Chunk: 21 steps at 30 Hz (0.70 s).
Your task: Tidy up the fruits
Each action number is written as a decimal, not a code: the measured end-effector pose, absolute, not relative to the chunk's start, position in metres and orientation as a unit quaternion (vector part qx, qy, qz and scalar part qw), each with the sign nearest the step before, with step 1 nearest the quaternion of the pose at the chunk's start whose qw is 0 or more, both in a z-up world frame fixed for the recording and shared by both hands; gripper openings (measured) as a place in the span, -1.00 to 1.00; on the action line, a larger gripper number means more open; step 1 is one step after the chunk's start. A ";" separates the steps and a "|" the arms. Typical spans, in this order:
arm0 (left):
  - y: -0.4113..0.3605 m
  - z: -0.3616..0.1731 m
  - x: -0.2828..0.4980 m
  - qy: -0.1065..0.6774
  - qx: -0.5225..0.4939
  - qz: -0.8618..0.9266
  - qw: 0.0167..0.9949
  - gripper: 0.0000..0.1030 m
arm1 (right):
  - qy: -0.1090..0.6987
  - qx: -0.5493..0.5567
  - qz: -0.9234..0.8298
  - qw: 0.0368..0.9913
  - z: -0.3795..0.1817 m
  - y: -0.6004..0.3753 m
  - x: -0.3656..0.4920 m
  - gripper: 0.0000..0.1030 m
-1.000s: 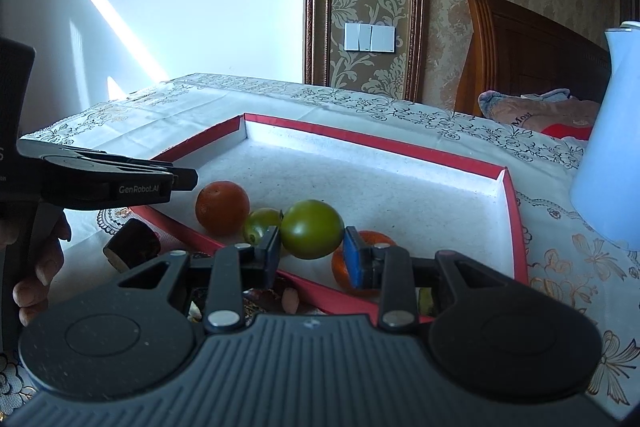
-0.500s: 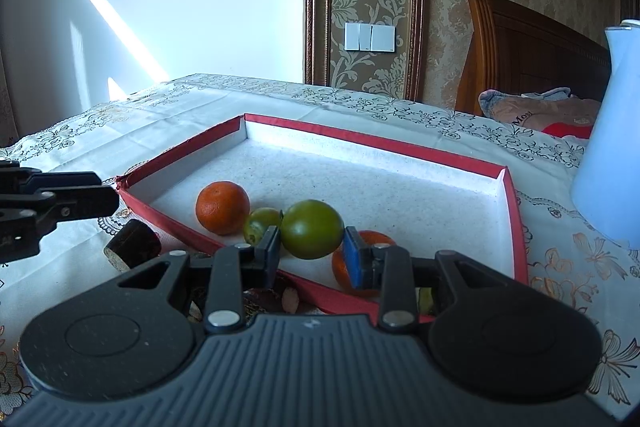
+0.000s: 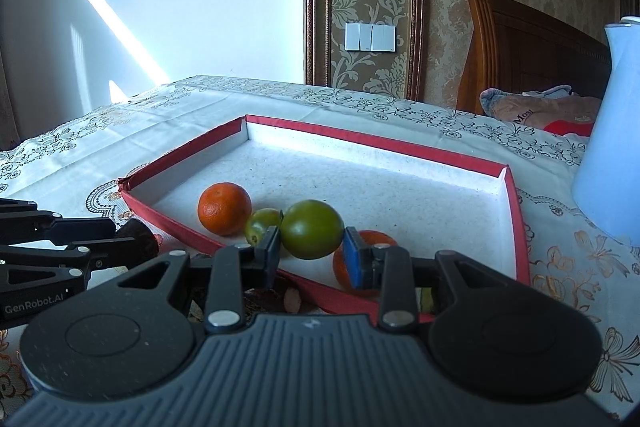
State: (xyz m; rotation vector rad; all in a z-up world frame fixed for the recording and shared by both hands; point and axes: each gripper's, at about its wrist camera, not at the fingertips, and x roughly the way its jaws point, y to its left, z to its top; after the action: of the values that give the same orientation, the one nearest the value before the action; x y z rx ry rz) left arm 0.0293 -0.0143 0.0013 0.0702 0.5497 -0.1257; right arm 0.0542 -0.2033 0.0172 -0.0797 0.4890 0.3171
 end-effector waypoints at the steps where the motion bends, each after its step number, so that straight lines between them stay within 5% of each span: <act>1: -0.015 0.000 0.030 0.275 0.036 -0.063 0.959 -0.24 | 0.241 -0.039 0.157 0.957 0.017 -0.203 0.054 -0.38; 2: -0.016 -0.002 0.032 0.281 0.038 -0.068 0.957 -0.02 | 0.241 -0.038 0.156 0.957 0.017 -0.204 0.054 -0.38; 5: -0.014 -0.004 0.039 0.295 0.029 -0.058 0.953 0.00 | 0.241 -0.038 0.156 0.957 0.017 -0.204 0.054 -0.38; 9: -0.009 -0.003 0.041 0.293 0.015 -0.044 0.955 -0.36 | 0.241 -0.039 0.156 0.957 0.017 -0.204 0.054 -0.38; 21: -0.009 0.025 0.054 0.245 0.008 -0.035 0.969 -0.38 | 0.234 -0.051 0.145 0.960 0.016 -0.202 0.053 -0.38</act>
State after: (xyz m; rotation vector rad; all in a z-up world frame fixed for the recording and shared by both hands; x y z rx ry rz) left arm 0.0538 -0.0094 0.0246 0.0169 0.4951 -0.0702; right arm 0.0534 -0.2018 0.0164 -0.1036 0.4747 0.2939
